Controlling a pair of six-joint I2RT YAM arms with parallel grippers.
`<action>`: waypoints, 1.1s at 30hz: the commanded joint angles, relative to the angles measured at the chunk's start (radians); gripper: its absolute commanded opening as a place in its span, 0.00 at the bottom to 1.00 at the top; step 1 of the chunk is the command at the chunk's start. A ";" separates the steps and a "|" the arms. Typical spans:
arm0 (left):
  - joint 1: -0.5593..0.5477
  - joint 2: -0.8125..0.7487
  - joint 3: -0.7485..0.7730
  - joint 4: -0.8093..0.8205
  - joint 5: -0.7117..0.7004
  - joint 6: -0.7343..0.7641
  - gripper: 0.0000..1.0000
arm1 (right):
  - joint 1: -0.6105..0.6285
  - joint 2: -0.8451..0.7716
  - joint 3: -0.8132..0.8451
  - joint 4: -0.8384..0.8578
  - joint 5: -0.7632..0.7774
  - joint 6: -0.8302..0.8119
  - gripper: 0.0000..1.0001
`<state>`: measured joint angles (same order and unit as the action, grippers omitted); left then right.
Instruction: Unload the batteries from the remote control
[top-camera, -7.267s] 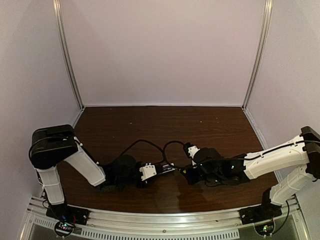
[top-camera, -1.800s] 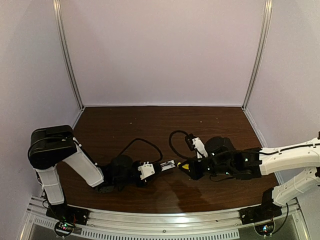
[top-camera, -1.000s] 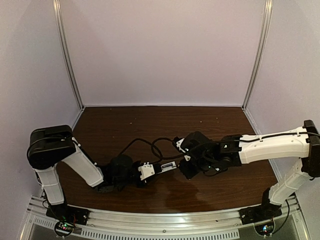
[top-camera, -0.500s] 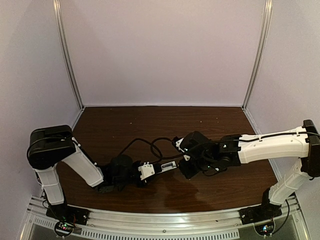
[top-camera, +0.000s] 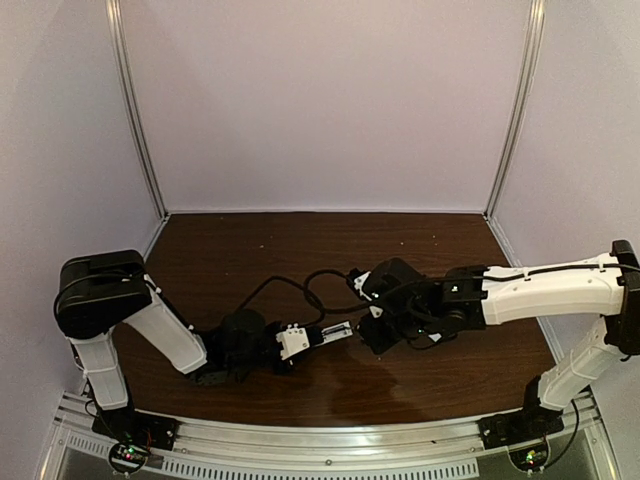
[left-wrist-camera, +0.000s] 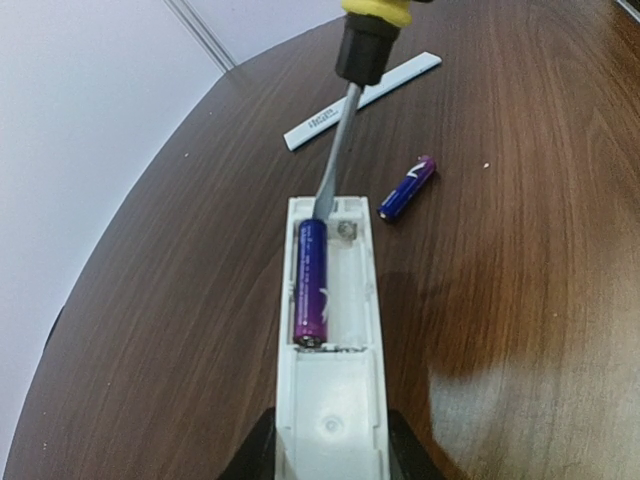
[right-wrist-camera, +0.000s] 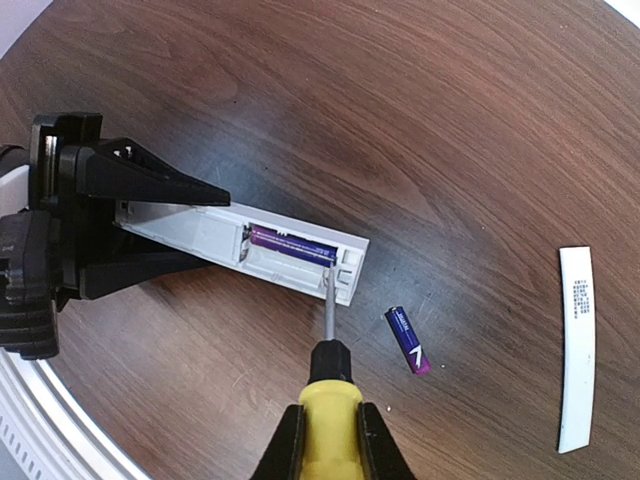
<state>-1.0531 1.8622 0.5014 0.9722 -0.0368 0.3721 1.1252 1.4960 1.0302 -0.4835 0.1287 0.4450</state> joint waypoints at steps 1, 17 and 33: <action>-0.001 -0.011 0.008 0.057 -0.001 -0.012 0.00 | -0.001 -0.020 0.030 -0.011 0.031 0.013 0.00; 0.000 -0.014 0.006 0.055 0.001 -0.011 0.00 | 0.001 0.019 0.030 0.010 0.018 0.010 0.00; 0.001 -0.020 0.002 0.062 0.013 -0.016 0.00 | 0.005 0.032 -0.009 0.102 -0.102 0.000 0.00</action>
<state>-1.0527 1.8622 0.5014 0.9718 -0.0399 0.3710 1.1263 1.5215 1.0409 -0.4347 0.0769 0.4500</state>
